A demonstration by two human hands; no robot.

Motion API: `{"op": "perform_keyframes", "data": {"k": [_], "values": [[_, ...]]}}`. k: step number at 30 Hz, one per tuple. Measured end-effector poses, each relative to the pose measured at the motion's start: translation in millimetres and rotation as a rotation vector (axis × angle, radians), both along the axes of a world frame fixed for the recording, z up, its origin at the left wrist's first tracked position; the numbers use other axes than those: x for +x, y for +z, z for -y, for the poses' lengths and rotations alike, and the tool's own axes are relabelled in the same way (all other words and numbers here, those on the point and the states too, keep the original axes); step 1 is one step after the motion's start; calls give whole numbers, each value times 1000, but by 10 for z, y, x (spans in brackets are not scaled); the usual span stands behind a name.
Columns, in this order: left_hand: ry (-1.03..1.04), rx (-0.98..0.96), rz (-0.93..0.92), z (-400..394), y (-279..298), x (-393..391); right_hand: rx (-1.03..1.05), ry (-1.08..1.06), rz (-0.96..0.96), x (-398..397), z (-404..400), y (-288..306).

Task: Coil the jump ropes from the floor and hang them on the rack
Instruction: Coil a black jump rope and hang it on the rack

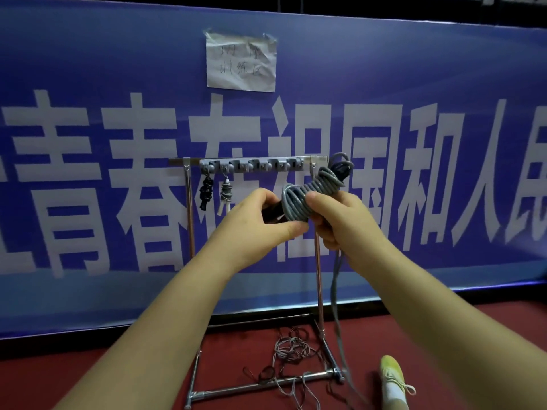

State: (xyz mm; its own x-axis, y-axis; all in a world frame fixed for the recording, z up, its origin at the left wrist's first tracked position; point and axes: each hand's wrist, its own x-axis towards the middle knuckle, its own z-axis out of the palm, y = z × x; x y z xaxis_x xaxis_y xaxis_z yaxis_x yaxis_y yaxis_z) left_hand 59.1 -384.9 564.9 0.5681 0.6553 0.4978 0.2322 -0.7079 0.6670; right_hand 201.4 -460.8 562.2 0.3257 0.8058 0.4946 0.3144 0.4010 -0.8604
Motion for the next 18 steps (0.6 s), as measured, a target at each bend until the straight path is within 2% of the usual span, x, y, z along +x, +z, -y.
{"op": "perform_keyframes", "data": {"k": [2,3,6,9,11,13,18], "values": [[-49,-56,-92,50,40,-30,54,12,-18,-6,-11,-33],[-129,-166,-109,52,49,-55,65,37,-26,3,-23,-51],[-548,-666,-118,17,-9,-133,70,169,-106,34,-67,-90],[-882,-1023,-12,16,-151,-101,89,238,-155,47,-84,-121],[-888,-1118,64,92,-182,-51,61,241,-163,36,-90,-149],[-823,-1110,97,154,-164,-27,-13,273,-150,35,-111,-185],[-777,-1199,151,72,-162,-70,-159,262,77,50,-145,-281]]}}
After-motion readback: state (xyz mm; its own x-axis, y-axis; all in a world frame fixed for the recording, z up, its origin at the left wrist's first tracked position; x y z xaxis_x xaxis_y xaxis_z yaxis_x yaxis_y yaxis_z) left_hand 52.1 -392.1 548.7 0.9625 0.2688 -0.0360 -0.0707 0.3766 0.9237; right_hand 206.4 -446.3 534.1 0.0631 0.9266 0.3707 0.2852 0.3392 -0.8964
